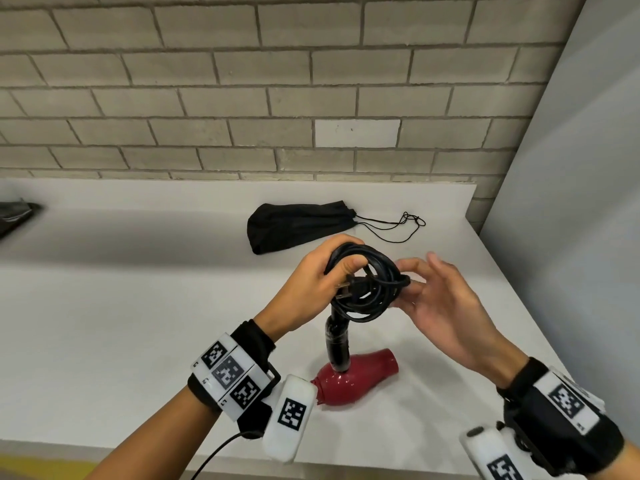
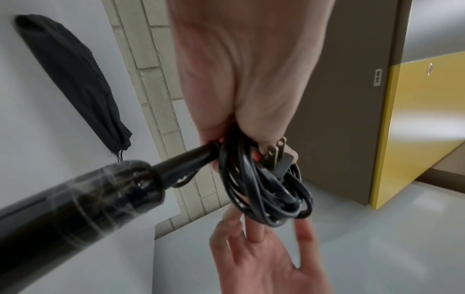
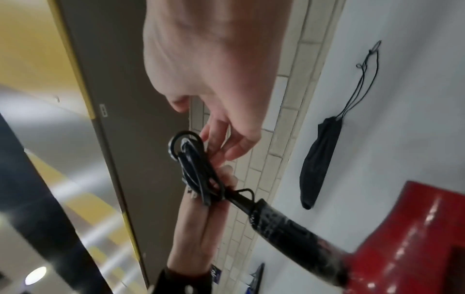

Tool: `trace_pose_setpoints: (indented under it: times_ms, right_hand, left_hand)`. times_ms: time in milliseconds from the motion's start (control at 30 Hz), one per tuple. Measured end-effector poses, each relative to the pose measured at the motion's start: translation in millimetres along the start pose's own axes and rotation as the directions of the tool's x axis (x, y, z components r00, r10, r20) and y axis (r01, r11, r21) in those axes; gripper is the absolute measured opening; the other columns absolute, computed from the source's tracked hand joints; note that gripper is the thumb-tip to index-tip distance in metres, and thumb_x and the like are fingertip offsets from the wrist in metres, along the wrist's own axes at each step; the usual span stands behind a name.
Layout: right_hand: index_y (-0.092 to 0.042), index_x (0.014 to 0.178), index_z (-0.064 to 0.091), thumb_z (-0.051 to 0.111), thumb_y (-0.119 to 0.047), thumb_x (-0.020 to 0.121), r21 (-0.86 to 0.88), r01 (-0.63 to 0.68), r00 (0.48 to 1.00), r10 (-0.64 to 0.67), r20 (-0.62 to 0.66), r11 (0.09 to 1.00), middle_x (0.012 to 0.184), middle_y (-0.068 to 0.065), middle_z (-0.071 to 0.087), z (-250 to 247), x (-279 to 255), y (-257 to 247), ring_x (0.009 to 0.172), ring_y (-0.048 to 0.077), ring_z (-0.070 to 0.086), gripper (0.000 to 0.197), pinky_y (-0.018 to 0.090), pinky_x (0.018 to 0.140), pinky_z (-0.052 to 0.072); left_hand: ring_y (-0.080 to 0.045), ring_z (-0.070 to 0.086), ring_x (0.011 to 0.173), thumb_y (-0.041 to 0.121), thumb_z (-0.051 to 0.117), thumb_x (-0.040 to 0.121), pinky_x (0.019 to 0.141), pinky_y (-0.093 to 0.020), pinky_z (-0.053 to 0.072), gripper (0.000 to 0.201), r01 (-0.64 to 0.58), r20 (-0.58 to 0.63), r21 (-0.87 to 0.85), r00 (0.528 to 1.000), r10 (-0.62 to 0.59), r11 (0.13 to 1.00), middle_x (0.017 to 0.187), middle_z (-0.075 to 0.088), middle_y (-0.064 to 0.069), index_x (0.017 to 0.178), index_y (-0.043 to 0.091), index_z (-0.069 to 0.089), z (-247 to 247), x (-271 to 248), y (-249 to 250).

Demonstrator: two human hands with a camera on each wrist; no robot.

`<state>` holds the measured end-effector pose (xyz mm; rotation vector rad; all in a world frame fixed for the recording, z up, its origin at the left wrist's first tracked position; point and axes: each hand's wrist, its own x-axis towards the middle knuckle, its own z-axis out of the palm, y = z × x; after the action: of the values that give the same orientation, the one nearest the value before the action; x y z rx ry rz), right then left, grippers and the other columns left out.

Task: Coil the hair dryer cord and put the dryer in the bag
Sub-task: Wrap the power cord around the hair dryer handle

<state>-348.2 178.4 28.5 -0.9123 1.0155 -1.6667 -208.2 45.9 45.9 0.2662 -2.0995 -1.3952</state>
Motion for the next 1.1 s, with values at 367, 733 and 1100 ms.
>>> trace_pose_setpoints:
  times_ms: [367, 733, 1100]
  right_hand:
    - [-0.017, 0.070, 0.064, 0.044, -0.047, 0.086, -0.253, -0.012, 0.999, 0.004, -0.034, 0.967, 0.070, -0.007, 0.061, 16.7, 3.8, 5.2, 0.068, 0.011, 0.056, 0.040, 0.028, 0.069, 0.044]
    - [-0.005, 0.129, 0.045, 0.056, -0.017, 0.075, -0.039, -0.243, 0.943, 0.245, 0.226, 0.969, 0.114, 0.014, 0.056, 5.8, 6.7, 8.5, 0.107, 0.021, 0.055, 0.056, 0.033, 0.090, 0.046]
    - [-0.002, 0.114, 0.061, 0.062, -0.007, 0.082, -0.237, -0.353, 0.915, 0.387, 0.117, 0.905, 0.102, 0.011, 0.065, 12.3, -0.5, 8.7, 0.107, 0.025, 0.062, 0.032, 0.053, 0.101, 0.044]
  left_hand:
    - [-0.005, 0.051, 0.061, 0.027, 0.052, 0.090, 0.061, -0.020, 0.044, 0.020, -0.002, 0.015, -0.049, 1.000, 0.003, 0.999, 0.084, 0.054, -0.001, 0.100, 0.010, 0.056, 16.0, 5.7, 1.5]
    - [-0.012, 0.062, 0.087, 0.016, 0.060, 0.089, 0.078, -0.025, 0.048, 0.021, 0.111, 0.173, -0.106, 0.981, -0.091, 0.988, 0.094, 0.062, -0.005, 0.105, 0.002, 0.057, 7.2, 0.7, 4.0]
    - [-0.005, 0.039, 0.122, 0.026, 0.061, 0.089, 0.103, -0.018, 0.031, 0.035, 0.017, 0.204, 0.071, 0.978, -0.031, 0.997, 0.121, 0.038, -0.003, 0.122, 0.022, 0.051, 9.1, -15.4, -3.8]
